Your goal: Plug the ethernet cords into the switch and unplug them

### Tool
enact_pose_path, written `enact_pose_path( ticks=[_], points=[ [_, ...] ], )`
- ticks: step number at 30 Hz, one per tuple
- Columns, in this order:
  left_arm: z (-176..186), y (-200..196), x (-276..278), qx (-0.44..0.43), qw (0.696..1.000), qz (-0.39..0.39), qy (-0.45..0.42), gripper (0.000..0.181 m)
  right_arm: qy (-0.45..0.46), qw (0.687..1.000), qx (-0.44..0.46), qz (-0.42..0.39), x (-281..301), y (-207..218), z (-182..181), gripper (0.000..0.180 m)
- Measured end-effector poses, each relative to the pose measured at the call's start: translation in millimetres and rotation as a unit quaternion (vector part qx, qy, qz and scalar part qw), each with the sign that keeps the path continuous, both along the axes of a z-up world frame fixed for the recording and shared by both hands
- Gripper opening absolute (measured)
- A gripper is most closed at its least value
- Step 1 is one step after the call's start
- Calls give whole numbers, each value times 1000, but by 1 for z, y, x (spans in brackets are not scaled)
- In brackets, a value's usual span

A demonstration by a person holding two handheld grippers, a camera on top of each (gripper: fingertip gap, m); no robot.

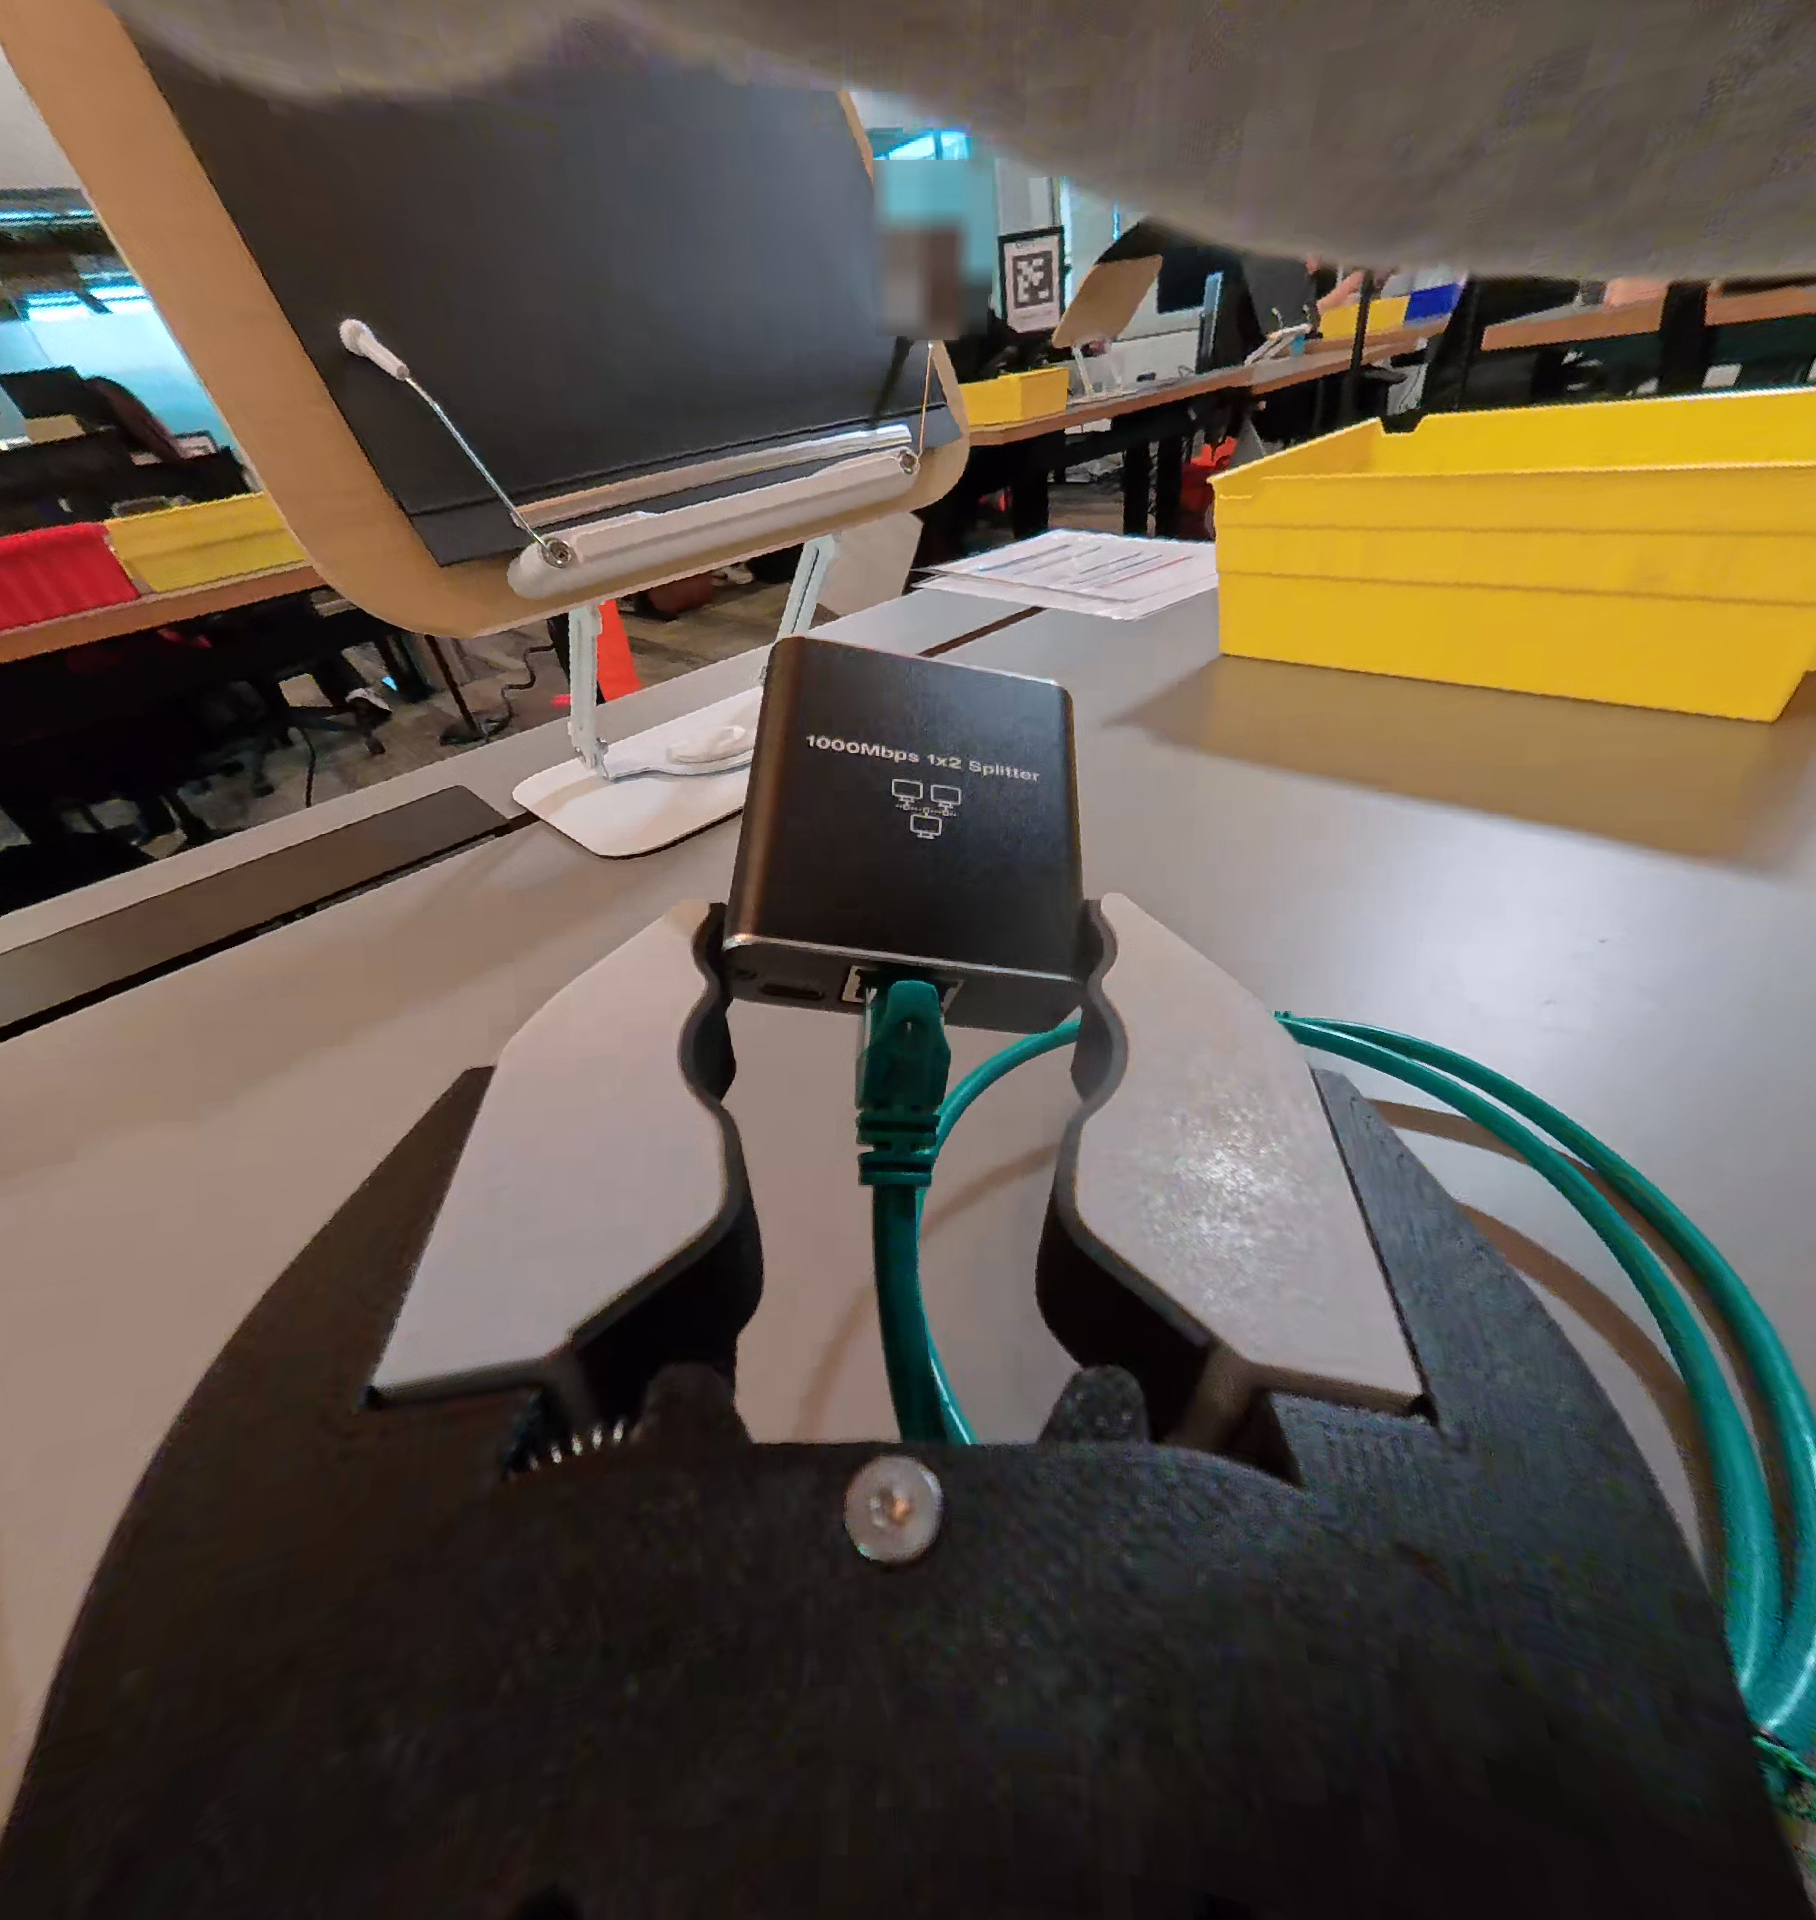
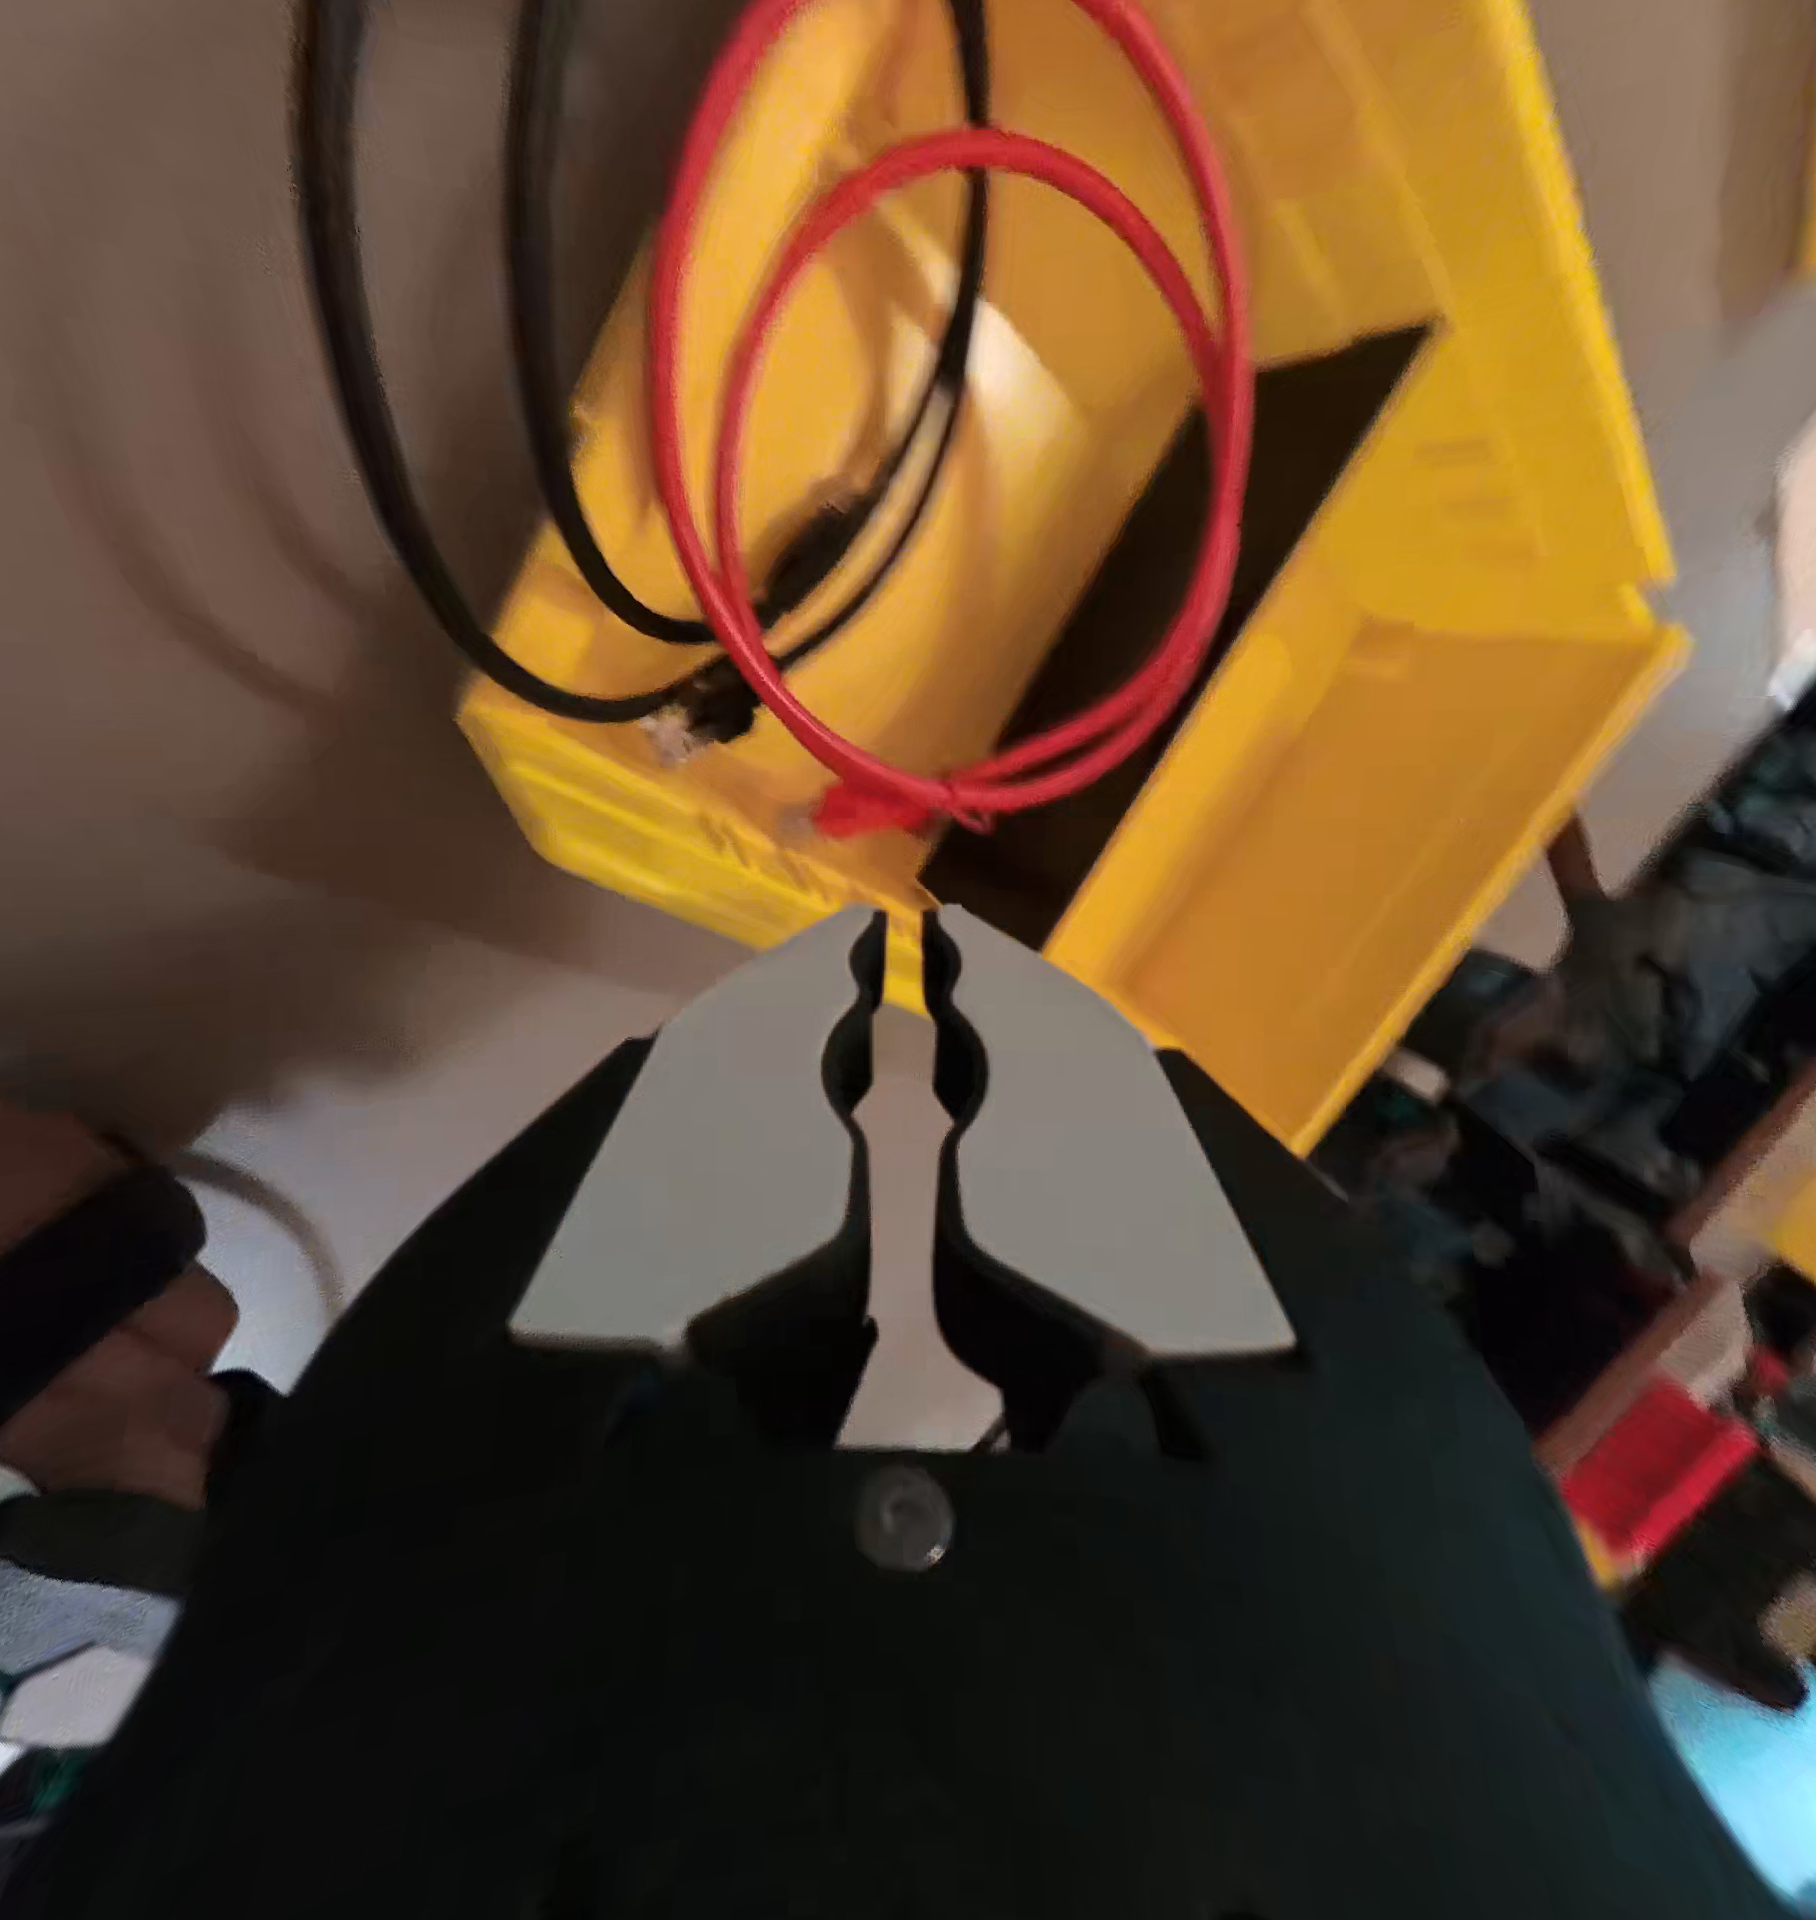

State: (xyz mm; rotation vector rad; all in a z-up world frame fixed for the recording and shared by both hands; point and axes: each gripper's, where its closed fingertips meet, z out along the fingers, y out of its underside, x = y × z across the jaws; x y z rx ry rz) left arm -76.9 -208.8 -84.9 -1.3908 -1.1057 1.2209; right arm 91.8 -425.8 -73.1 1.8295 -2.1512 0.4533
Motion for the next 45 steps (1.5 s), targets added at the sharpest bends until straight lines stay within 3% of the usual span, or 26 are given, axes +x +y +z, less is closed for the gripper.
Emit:
enact_pose_path(
  ticks=[1,4,6,8,11,12,14,19,24,29,33,38,45],
  points=[
    [0,-1,0,4,1000,0,1,64,3,999,35,23,8,2,-8,14],
    [1,-3,0,16,1000,-2,3,64,66,991,100,54,15,1,-28,35],
    [2,-4,0,24,1000,-3,4,64,110,985,118,69,16,-4,-40,39],
    [2,-5,0,29,1000,-4,3,64,122,978,150,74,21,-3,-54,37],
    [3,-5,0,34,999,-5,7,64,141,972,171,77,23,-7,-64,21],
    [3,-5,0,35,999,-6,7,64,138,971,180,76,25,-6,-63,10],
    [3,-6,0,36,999,-7,8,64,113,976,170,75,31,-7,-49,8],
    [2,-4,0,32,999,-8,5,64,-2,997,46,66,34,-27,41,6],
    [1,-3,-1,25,1000,-9,2,64,-128,988,-82,17,-2,-17,155,6],
    [1,-2,0,23,1000,-8,2,64,-209,956,-197,-60,-71,28,243,5],
    [1,-2,0,20,1000,-8,2,64,-252,928,-247,-118,-130,90,277,6],
    [0,0,-1,13,1000,-8,-3,64,-311,877,-289,-227,-202,179,260,5],
    [-1,1,-3,13,1000,-8,-5,64,-407,790,-288,-358,-252,284,179,0]
  ],
)
